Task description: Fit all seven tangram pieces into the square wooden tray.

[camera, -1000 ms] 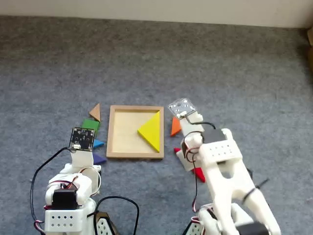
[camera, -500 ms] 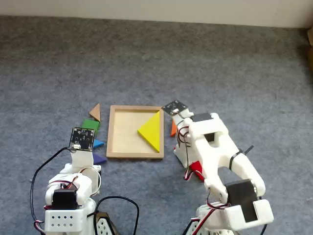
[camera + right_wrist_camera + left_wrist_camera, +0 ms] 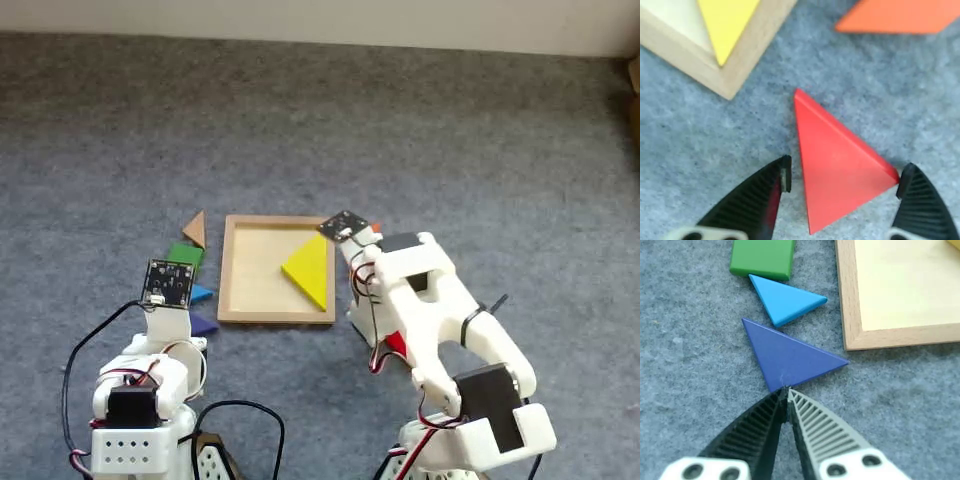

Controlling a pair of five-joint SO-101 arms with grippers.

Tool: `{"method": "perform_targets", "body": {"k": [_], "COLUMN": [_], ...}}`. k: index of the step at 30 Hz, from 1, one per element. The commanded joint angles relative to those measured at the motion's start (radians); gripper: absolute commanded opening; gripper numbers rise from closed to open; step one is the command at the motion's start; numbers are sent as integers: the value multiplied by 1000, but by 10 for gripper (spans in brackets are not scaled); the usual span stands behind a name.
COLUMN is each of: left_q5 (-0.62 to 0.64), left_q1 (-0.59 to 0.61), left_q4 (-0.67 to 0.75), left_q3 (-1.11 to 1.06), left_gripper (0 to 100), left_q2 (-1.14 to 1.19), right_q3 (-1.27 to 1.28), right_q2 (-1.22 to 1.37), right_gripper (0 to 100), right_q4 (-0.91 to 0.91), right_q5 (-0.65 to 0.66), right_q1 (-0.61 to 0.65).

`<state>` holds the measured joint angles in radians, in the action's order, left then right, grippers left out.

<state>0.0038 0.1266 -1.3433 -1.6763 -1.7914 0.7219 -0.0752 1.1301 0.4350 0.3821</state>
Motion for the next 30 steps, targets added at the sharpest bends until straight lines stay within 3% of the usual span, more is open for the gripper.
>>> {"method": "perform_targets", "body": {"k": [1, 13, 19, 30], "left_q5": [6, 6, 6, 6], "left_q1": [15, 15, 15, 15], "left_q4": [-3, -3, -3, -3], "left_q3": [-19, -19, -19, -19], "left_gripper": [6, 6, 6, 6], "left_q2": [-25, -25, -25, -25], "right_q3": [-48, 5, 30, 28], "right_q2": [-2, -2, -2, -15], "right_gripper": [327, 324, 269, 208], "right_q4": [1, -1, -2, 8], "right_q5": [9, 9, 74, 72], "right_q1": [12, -8, -13, -25]}}
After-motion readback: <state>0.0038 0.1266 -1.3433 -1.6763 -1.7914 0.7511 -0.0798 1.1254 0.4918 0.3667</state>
